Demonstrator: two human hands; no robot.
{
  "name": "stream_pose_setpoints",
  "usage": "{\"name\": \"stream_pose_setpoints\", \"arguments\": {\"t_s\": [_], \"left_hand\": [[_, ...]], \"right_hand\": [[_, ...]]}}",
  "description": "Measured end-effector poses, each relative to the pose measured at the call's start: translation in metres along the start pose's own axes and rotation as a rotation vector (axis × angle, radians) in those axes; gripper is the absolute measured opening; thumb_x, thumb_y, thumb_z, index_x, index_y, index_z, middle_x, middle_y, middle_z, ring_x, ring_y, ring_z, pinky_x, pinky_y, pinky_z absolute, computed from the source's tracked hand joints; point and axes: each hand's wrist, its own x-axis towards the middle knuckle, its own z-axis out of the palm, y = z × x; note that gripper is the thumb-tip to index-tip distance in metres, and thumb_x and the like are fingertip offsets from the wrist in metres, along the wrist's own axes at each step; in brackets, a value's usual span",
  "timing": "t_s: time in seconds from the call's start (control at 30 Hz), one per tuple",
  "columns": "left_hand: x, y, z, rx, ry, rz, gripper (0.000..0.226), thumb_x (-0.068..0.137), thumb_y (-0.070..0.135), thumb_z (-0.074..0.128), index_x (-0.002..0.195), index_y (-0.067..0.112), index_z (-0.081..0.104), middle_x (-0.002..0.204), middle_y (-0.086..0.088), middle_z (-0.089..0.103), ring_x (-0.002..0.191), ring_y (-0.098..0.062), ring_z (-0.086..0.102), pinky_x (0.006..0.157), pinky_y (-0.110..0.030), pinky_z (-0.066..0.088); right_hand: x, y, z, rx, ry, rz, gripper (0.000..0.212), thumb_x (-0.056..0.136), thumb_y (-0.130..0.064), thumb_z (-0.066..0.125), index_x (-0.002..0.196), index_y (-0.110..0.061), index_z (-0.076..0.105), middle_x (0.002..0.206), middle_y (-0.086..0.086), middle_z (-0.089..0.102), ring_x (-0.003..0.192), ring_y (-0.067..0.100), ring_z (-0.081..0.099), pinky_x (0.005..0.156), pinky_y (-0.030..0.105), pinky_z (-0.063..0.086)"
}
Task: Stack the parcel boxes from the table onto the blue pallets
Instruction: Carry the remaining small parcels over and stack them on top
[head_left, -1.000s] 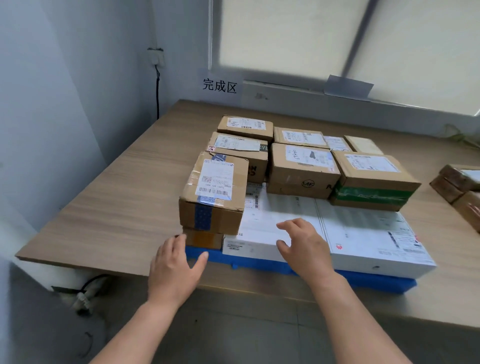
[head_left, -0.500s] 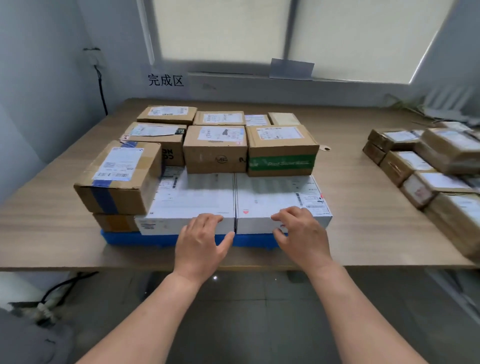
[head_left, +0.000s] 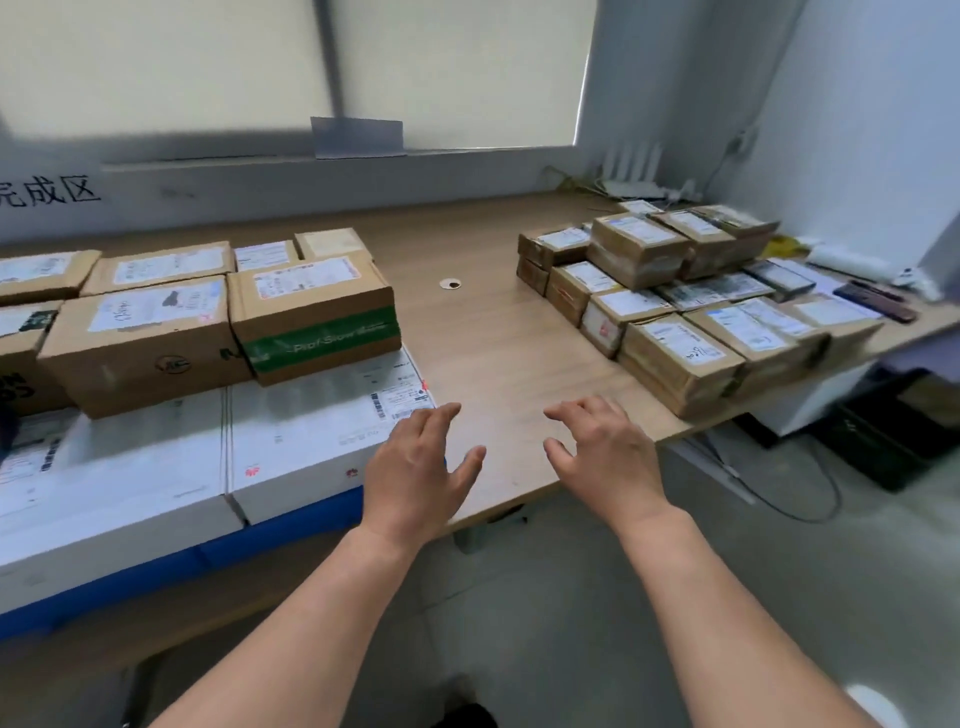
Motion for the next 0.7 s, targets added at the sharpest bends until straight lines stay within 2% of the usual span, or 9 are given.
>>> {"name": "stream_pose_setpoints", "arguments": {"t_s": [0.13, 0.33, 0.5, 0.7], "left_hand": [[0.031, 0.029, 0.032, -0.022, -0.003, 0.076, 0.056, 0.087, 0.045, 0.060, 0.135, 0.018, 0.049, 0.128, -0.003, 0.058, 0.118, -0.022, 0.050, 0.094, -0.037, 0.043], [0.091, 0.066, 0.087, -0.022, -0.038, 0.113, 0.058, 0.087, 0.048, 0.058, 0.137, 0.021, 0.047, 0.133, -0.001, 0.054, 0.125, -0.022, 0.046, 0.099, -0.036, 0.036], [0.151, 0.094, 0.130, -0.013, -0.052, 0.126, 0.054, 0.084, 0.045, 0.064, 0.130, 0.016, 0.055, 0.124, -0.005, 0.060, 0.118, -0.026, 0.052, 0.093, -0.038, 0.040], [0.233, 0.123, 0.175, -0.013, -0.034, 0.116, 0.055, 0.085, 0.049, 0.060, 0.128, 0.016, 0.056, 0.121, -0.006, 0.062, 0.114, -0.027, 0.055, 0.090, -0.039, 0.043]], "right_hand": [[0.012, 0.042, -0.011, -0.043, 0.013, 0.063, 0.034, 0.087, -0.022, 0.062, 0.121, -0.019, 0.065, 0.118, 0.005, 0.062, 0.110, 0.025, 0.055, 0.087, 0.034, 0.044], [0.053, 0.107, -0.023, -0.090, 0.024, 0.131, 0.037, 0.089, -0.025, 0.060, 0.125, -0.018, 0.061, 0.122, 0.003, 0.060, 0.114, 0.024, 0.052, 0.092, 0.035, 0.043], [0.106, 0.160, -0.030, -0.121, 0.018, 0.146, 0.039, 0.092, -0.031, 0.056, 0.130, -0.022, 0.056, 0.126, 0.001, 0.056, 0.117, 0.018, 0.050, 0.095, 0.030, 0.040], [0.183, 0.218, -0.035, -0.139, 0.011, 0.144, 0.040, 0.094, -0.035, 0.051, 0.132, -0.024, 0.053, 0.129, -0.001, 0.055, 0.117, 0.017, 0.049, 0.093, 0.029, 0.040]]}}
